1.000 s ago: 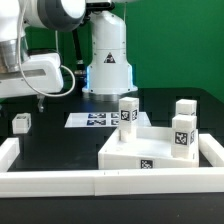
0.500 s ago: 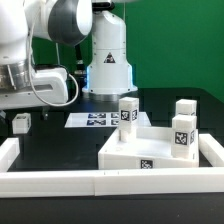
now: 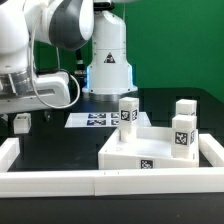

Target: Assemble square table

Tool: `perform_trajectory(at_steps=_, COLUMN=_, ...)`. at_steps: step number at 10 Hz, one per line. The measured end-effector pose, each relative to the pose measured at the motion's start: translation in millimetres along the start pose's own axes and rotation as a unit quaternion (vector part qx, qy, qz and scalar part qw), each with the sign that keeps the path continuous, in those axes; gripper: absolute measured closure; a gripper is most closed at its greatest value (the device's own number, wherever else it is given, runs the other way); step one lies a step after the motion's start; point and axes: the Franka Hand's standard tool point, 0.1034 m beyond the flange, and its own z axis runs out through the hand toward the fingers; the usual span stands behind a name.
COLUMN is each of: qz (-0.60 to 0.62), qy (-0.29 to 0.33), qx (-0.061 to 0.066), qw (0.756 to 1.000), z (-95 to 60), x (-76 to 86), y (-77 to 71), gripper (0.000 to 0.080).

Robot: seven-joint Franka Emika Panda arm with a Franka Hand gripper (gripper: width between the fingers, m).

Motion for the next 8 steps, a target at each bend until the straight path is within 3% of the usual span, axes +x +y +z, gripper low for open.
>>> perform_trajectory(at_steps=3, qz=-0.015, qy=0.021, qx=-0.019, qw=0.999, z=3.0, x=-3.3, y=14.8, gripper=0.0150)
perform_trajectory(at_steps=5, qz=-0.012, qy=0.024, qx=-0.016, qw=0.999, z=5.0, x=-15.2, y=11.8, gripper=0.0150)
perform_trajectory(at_steps=8, qz=-0.011, qy=0.024, qx=-0.017, qw=1.000, z=5.0, x=-15.9, y=14.0, gripper=0.0150)
